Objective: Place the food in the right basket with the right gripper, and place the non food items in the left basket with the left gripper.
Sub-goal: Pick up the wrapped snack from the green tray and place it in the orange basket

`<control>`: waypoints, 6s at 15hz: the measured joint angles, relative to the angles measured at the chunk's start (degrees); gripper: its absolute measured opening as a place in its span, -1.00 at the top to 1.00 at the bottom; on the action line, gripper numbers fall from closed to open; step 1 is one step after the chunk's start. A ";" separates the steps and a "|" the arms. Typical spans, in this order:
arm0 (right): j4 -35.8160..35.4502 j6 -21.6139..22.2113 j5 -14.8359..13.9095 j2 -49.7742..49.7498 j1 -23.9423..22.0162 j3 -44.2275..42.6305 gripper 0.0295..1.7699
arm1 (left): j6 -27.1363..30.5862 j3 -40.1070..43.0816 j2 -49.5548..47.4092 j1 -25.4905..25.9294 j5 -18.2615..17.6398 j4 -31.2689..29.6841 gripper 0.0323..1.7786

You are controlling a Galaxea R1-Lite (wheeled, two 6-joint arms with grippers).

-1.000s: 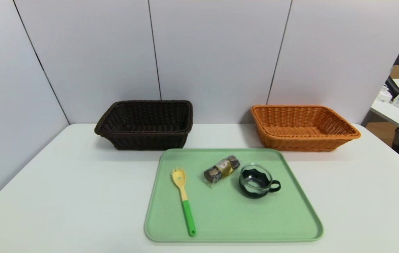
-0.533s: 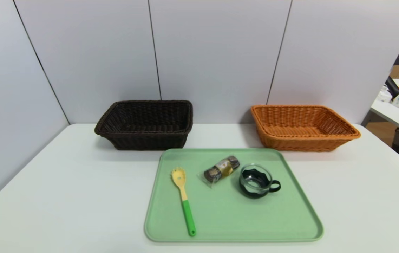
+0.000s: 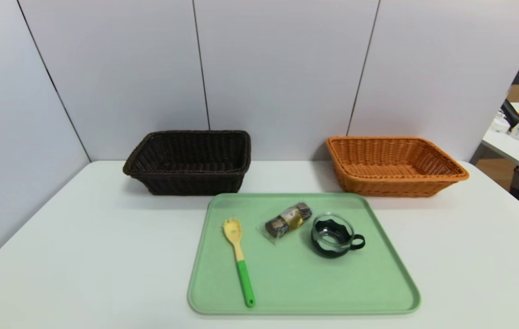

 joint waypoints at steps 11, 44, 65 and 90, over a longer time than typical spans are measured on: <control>2.01 -1.80 6.60 39.08 0.06 -41.35 -0.92 | 1.19 -30.07 34.71 0.05 -3.21 -2.32 -0.90; 35.16 60.36 -7.86 112.21 42.46 -96.17 -0.92 | 1.88 -32.00 52.79 -5.08 1.88 -2.23 -0.90; 35.82 71.30 -1.90 123.58 38.02 -96.17 -0.92 | 1.96 -30.85 51.26 -6.05 1.45 -2.26 -0.90; 35.65 68.33 -0.62 127.26 37.18 -96.53 0.11 | 2.05 -30.49 51.02 -6.84 1.28 -2.45 -0.90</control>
